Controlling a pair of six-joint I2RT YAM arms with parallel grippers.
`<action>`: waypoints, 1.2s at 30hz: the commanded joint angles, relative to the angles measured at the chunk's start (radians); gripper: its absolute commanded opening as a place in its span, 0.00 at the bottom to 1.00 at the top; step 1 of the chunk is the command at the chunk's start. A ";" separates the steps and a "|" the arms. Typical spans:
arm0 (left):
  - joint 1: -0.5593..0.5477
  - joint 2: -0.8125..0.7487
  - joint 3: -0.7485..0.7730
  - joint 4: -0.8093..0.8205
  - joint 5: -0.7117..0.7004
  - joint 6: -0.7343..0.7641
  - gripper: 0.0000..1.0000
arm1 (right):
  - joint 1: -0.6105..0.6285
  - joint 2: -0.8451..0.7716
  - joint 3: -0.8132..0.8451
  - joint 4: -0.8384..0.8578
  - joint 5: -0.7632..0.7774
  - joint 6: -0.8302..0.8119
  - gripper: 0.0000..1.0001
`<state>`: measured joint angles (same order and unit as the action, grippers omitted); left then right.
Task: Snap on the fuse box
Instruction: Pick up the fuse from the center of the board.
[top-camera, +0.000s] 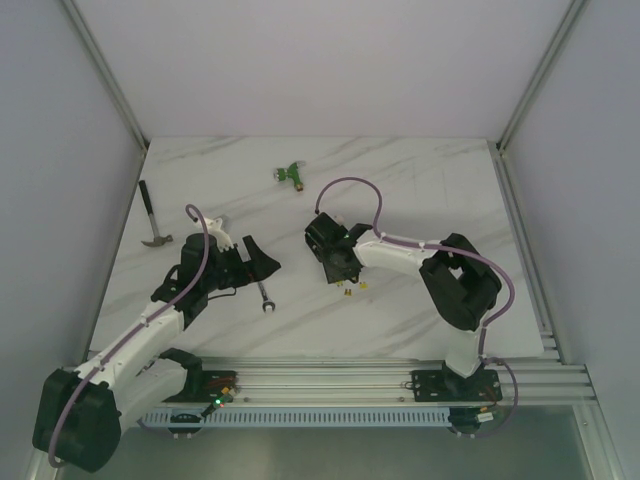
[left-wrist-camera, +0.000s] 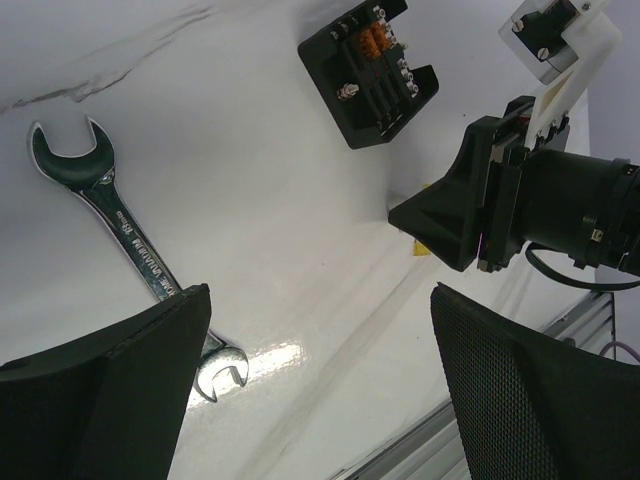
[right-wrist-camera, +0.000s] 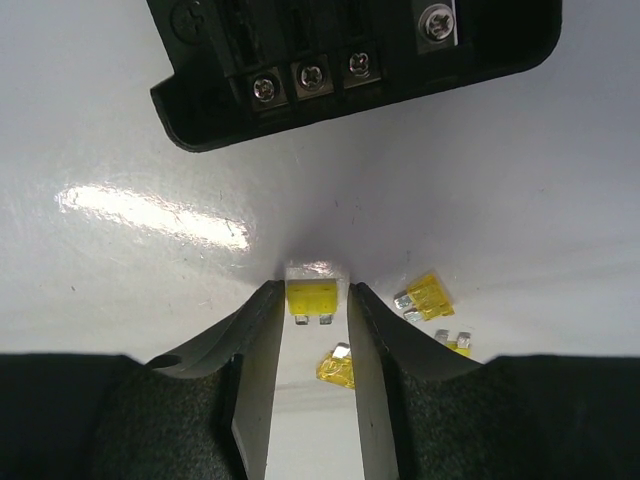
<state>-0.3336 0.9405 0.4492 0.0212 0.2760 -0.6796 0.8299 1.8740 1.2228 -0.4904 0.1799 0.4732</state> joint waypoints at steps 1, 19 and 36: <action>-0.005 0.003 0.000 0.001 0.000 0.006 1.00 | 0.000 0.057 0.005 -0.071 -0.017 -0.007 0.38; -0.044 0.024 0.002 0.033 -0.016 -0.004 1.00 | 0.005 -0.003 0.025 -0.034 0.008 0.003 0.24; -0.239 -0.028 -0.078 0.342 -0.181 -0.015 0.86 | 0.024 -0.325 -0.075 0.199 0.009 0.140 0.19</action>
<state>-0.5335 0.9329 0.3962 0.2188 0.1570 -0.6987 0.8402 1.6093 1.1873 -0.3794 0.1802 0.5518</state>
